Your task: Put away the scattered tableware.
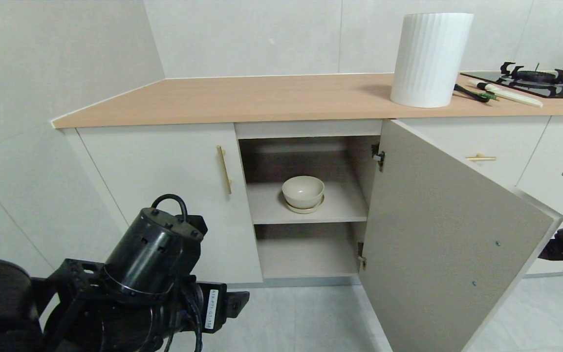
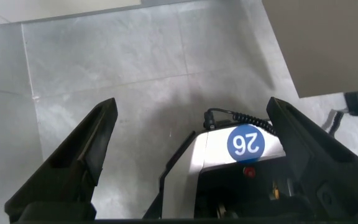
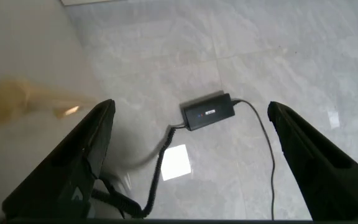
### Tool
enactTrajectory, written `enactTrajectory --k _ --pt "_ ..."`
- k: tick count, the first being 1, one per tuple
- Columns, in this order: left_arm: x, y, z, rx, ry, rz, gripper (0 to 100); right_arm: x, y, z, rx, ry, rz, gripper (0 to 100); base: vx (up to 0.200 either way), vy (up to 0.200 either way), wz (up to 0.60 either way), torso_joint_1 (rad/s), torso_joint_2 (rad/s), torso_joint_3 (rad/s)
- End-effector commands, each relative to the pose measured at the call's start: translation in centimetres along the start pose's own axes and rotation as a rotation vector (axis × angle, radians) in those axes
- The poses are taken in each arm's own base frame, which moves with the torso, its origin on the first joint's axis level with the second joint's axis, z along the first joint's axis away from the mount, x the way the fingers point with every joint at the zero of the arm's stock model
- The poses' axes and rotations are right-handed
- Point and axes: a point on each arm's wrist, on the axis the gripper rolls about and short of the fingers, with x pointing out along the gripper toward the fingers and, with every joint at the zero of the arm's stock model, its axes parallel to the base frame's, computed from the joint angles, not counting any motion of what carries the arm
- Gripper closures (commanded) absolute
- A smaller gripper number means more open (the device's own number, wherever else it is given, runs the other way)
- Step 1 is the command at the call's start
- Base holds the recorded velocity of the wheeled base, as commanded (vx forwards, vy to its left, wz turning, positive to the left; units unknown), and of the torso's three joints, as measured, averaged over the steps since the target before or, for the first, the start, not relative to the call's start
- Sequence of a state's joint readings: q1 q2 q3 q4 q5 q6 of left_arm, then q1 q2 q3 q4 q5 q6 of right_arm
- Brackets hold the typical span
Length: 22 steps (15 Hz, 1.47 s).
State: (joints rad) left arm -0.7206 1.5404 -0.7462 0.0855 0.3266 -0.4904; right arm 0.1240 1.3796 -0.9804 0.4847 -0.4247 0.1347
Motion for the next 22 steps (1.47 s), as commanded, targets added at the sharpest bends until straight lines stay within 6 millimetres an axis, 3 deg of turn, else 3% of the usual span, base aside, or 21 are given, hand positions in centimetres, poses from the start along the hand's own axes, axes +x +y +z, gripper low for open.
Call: enactTrajectory --k 1,9,14,18,19,22 --pt "0.0 0.0 0.0 0.000 -0.001 0.000 0 1.2 0.4 0.3 -0.005 0.028 -0.007 0 0.000 0.000 0.00 0.000 0.00 0.000" --pt "0.0 0.0 0.0 0.000 -0.001 0.001 0 2.1 1.4 0.6 -0.007 0.024 0.076 0 0.000 0.000 0.00 0.000 0.00 0.000" --pt "0.0 0.0 0.1 -0.001 -0.002 -0.001 0 2.2 3.2 0.1 -0.026 0.009 0.125 0 0.000 0.000 0.00 0.000 0.00 0.000" --pt "-0.1 0.0 0.1 -0.002 -0.005 -0.003 0 1.8 5.6 -0.2 -0.027 -0.004 0.194 0 0.000 0.000 0.00 0.000 0.00 0.000" --pt "-0.1 0.0 0.1 -0.001 -0.003 -0.002 0 2.3 7.5 -0.4 -0.018 0.000 0.232 0 0.000 0.000 0.00 0.000 0.00 0.000" --pt "-0.1 0.0 0.1 -0.001 -0.008 -0.003 0 2.8 10.2 -0.7 -0.006 -0.004 0.285 0 0.000 0.000 0.00 0.000 0.00 0.000"
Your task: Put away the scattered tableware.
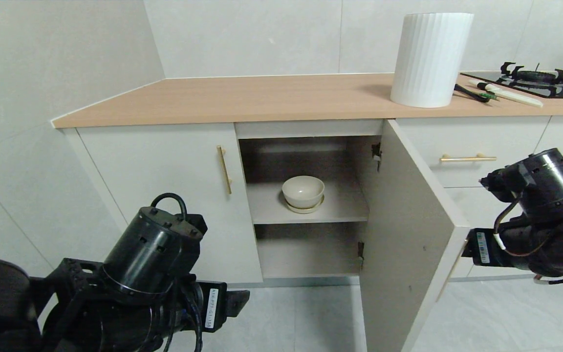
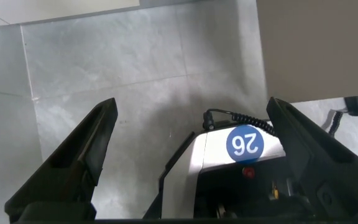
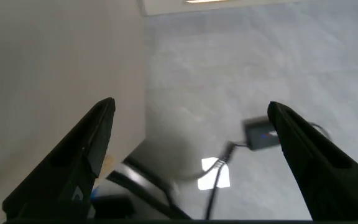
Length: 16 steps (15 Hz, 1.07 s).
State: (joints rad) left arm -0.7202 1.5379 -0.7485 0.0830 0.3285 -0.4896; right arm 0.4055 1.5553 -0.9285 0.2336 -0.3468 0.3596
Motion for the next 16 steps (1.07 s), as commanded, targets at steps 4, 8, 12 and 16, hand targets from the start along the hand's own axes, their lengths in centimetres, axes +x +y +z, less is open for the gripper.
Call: enactTrajectory --k 4,8,12,16 --pt "-0.2 0.0 0.2 -0.009 -0.026 -0.011 0 1.9 3.9 -1.0 -0.078 0.036 0.112 0 0.000 0.000 0.00 0.000 0.00 0.000" --pt "-0.5 0.1 0.2 -0.009 -0.035 -0.014 0 3.5 6.5 0.0 -0.109 -0.002 0.223 0 0.000 0.000 0.00 0.000 0.00 0.000" --pt "-0.6 0.1 0.5 -0.024 -0.062 -0.025 0 5.4 8.7 1.9 -0.128 -0.010 0.280 0 0.000 0.000 0.00 0.000 0.00 0.000" --pt "-0.2 -0.1 0.6 -0.024 -0.066 -0.027 0 7.7 9.6 1.7 -0.118 0.013 0.277 0 0.000 0.000 0.00 0.000 0.00 0.000"
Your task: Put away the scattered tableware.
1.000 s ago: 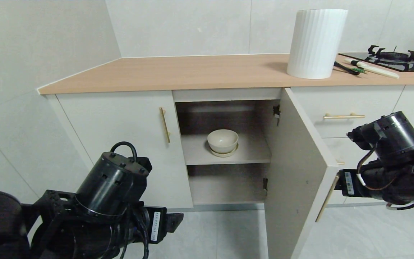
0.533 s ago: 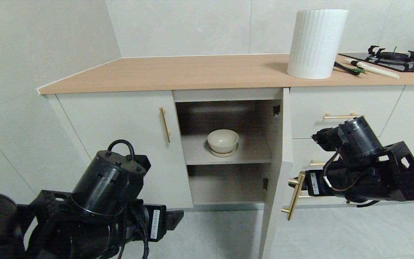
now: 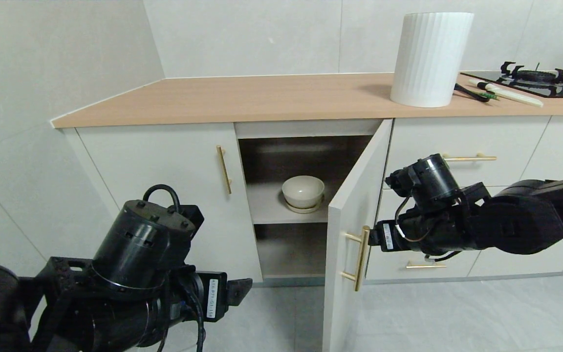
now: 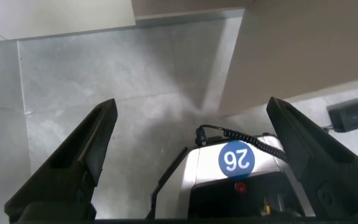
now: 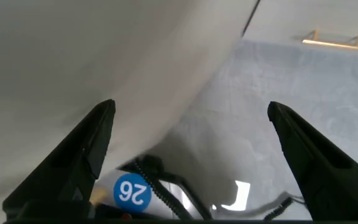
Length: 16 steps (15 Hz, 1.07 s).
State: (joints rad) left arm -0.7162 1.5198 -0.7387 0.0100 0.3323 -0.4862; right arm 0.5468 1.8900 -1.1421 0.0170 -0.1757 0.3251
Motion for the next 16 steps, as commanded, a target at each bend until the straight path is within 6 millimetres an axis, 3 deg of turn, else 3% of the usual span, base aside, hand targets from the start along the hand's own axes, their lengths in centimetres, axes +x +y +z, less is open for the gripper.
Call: enactTrajectory --k 1,5,10,16 --pt "0.2 -0.1 0.0 0.001 0.001 0.001 0 2.0 0.0 -0.5 0.003 0.015 -0.007 0 0.000 0.000 0.00 0.000 0.00 0.000" --pt "0.4 0.2 0.2 -0.012 -0.001 0.018 0 3.8 0.3 -0.7 0.056 -0.031 0.006 0 0.000 0.000 0.00 0.000 0.00 0.000" --pt "0.5 0.3 0.1 0.000 0.006 0.024 0 4.8 0.7 -0.4 0.110 -0.087 0.028 0 0.200 0.000 0.00 0.000 0.00 0.001" --pt "0.5 0.3 -0.3 0.027 0.019 0.026 0 5.1 0.7 -0.3 0.122 -0.103 0.033 0 0.000 0.000 0.00 0.000 0.00 0.000"
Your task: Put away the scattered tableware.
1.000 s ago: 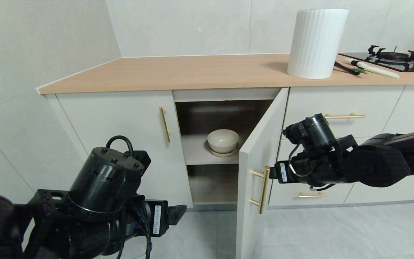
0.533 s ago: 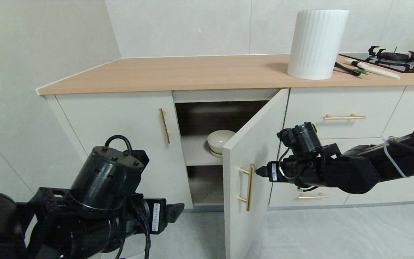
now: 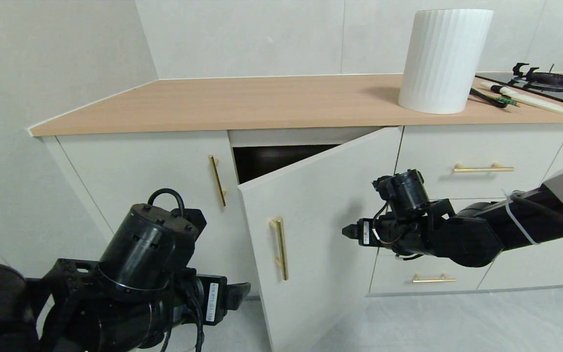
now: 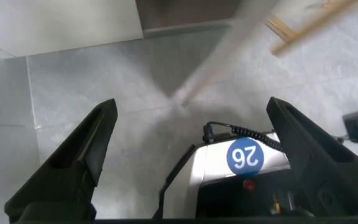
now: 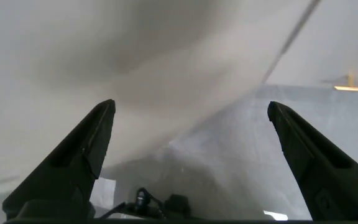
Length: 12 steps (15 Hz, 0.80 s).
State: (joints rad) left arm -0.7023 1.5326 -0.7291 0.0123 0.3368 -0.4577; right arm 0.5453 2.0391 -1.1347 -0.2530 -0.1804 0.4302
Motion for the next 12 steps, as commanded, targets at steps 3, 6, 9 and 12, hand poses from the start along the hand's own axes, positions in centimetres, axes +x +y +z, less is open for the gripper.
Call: enactTrajectory --k 3,6,9,12 --pt "0.0 0.0 0.0 -0.002 0.000 0.002 0 1.6 0.2 0.0 0.051 -0.076 0.025 0 0.000 0.000 0.00 0.000 0.00 0.000" --pt "0.1 0.0 0.0 -0.002 0.000 0.002 0 2.1 0.3 0.0 0.057 -0.100 0.020 0 0.000 0.000 0.00 0.000 0.00 0.000" --pt "0.0 0.0 0.0 -0.002 -0.001 0.001 0 2.5 0.4 0.2 0.092 -0.135 0.034 0 0.000 0.000 0.00 0.000 0.00 0.000" --pt "0.0 0.0 0.0 -0.002 -0.001 0.001 0 4.1 0.5 0.7 0.119 -0.214 0.007 0 0.000 0.000 0.00 0.000 0.00 0.000"
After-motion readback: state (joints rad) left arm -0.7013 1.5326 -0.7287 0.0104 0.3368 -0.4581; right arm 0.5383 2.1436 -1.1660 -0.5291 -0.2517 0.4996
